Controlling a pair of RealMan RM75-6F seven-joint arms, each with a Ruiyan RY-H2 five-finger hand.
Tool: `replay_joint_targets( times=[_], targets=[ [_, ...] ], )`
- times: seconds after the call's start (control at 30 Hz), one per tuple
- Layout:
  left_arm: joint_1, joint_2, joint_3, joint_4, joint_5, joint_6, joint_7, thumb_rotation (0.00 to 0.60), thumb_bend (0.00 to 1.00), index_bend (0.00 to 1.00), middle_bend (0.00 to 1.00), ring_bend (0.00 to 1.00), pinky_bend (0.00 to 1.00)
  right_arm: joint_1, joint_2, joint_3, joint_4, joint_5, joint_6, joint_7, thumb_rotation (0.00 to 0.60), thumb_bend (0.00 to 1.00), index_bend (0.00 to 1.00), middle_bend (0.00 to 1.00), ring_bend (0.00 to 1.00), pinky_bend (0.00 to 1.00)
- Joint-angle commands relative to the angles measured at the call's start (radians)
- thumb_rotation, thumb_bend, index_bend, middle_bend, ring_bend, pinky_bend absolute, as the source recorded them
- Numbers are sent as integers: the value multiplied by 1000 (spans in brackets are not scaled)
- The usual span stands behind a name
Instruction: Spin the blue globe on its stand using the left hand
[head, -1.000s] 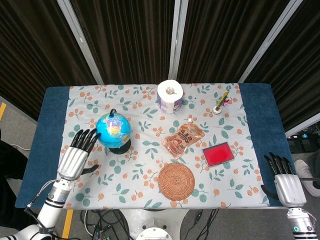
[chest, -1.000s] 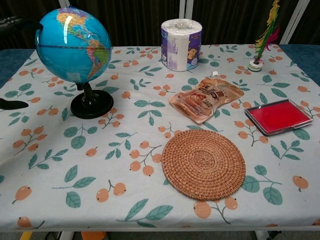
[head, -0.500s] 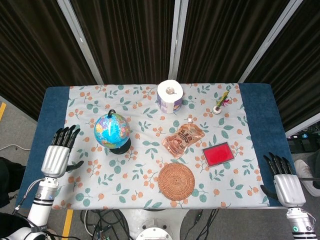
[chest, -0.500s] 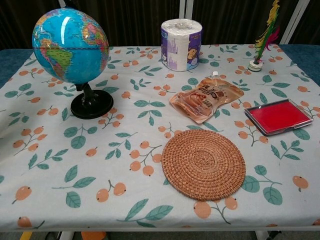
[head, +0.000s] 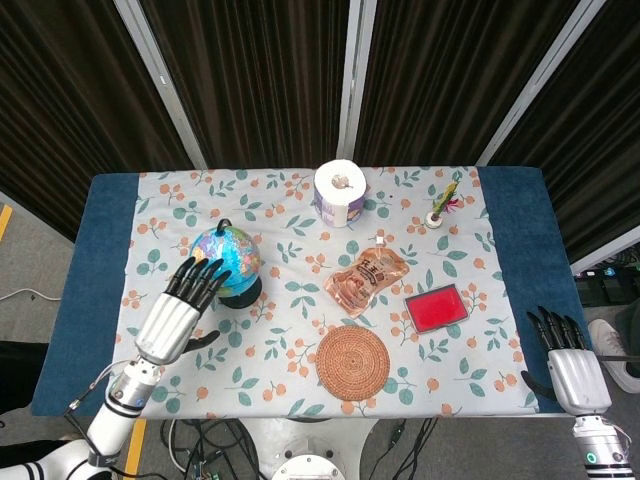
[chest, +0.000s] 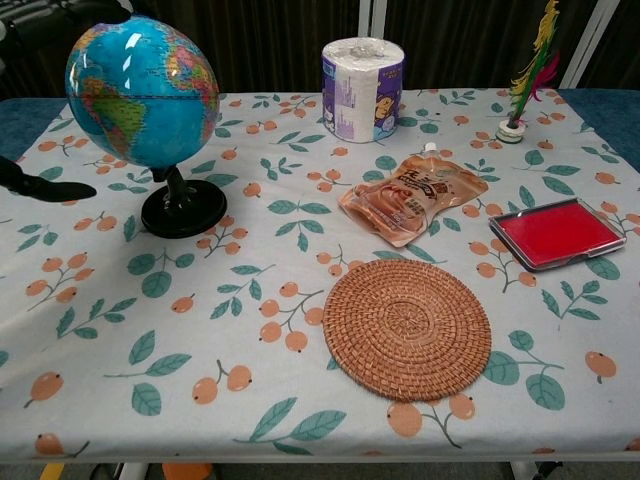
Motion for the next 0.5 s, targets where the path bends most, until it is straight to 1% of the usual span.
replay_joint_targets(
  times=[0.03, 0.27, 0.5],
  targets=[
    [-12, -9, 3, -10, -8, -24, 16, 600, 0, 30, 0, 0, 0, 0, -2, -1, 3, -1, 0, 3, 600, 136, 0, 0, 0, 0],
    [-13, -17, 3, 1, -39, -37, 12, 600, 0, 30, 0, 0, 0, -1, -1, 0, 5, -1, 3, 5, 600, 137, 0, 0, 0, 0],
    [9, -4, 5, 17, -71, -19, -8, 600, 0, 30, 0, 0, 0, 0, 0, 1, 0, -3, 4, 1, 600, 136, 0, 0, 0, 0]
  ],
)
